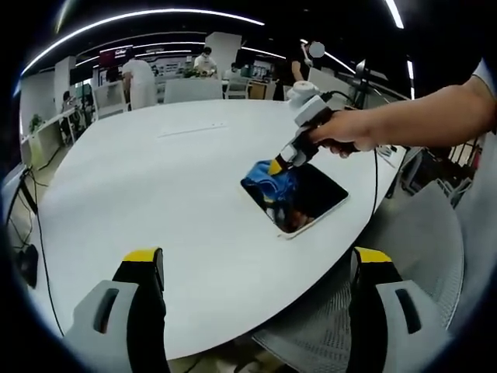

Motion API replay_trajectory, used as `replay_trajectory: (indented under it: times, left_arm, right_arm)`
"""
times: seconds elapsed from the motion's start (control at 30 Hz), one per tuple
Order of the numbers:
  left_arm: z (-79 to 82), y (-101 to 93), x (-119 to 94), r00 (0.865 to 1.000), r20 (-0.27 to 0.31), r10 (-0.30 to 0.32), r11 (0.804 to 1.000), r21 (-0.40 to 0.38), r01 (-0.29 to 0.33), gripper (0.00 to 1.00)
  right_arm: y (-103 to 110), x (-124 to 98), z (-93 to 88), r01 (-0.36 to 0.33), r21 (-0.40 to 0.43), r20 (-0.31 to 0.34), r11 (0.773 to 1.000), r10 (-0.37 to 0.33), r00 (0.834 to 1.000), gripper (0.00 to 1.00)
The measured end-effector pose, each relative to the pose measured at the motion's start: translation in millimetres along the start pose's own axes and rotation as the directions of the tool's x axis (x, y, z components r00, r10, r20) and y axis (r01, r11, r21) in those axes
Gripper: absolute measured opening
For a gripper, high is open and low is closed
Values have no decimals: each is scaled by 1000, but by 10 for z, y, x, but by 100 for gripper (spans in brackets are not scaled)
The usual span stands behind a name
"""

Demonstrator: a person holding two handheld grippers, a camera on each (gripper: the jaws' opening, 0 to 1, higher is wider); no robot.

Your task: Wipe the mirror surface with the cleaning cloth until all visible marks leave the cleaned area.

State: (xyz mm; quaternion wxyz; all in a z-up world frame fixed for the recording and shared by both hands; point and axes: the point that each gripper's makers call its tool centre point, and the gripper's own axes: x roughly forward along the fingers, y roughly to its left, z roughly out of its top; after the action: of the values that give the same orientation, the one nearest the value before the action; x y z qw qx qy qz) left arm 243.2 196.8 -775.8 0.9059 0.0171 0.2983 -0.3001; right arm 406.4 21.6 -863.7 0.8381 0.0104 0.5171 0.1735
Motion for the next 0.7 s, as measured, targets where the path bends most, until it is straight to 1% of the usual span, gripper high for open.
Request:
replay_trajectory:
  times: [0.13,0.23,0.37,0.47,0.57,0.6,0.7]
  left_arm:
    - [5,-8,4,1000,-1,0,1000,5,0,99]
    - [16,-9,-1,1000,1,1,1000,10,-1,99]
    - [29,3,-24,1000,1,8,1000,11,-8,99]
    - [25,12,-33,1000,3,13,1000,12,-13,99]
    - [5,15,-39,1000,2,14,1000,12,-14,99]
    - [-2,13,-40,1000,0,14,1000,12,-14,99]
    - [-3,-1,-38,1000,0,12,1000,13,-12,99]
  right_arm:
    - [-67,-9,-6,11,4,-2,1000,-11,1000,0]
    - [-61,3,0,5,12,2,1000,-5,1000,0]
    - [-63,31,13,9,-16,2,1000,-9,1000,0]
    - [-56,20,-2,11,-22,9,1000,-11,1000,0]
    - [-15,-40,-88,10,-32,-8,999,-11,1000,0]
    - [2,-69,-125,7,-46,-9,999,-8,1000,0]
    - [11,-128,-196,5,-54,-3,999,-5,1000,0]
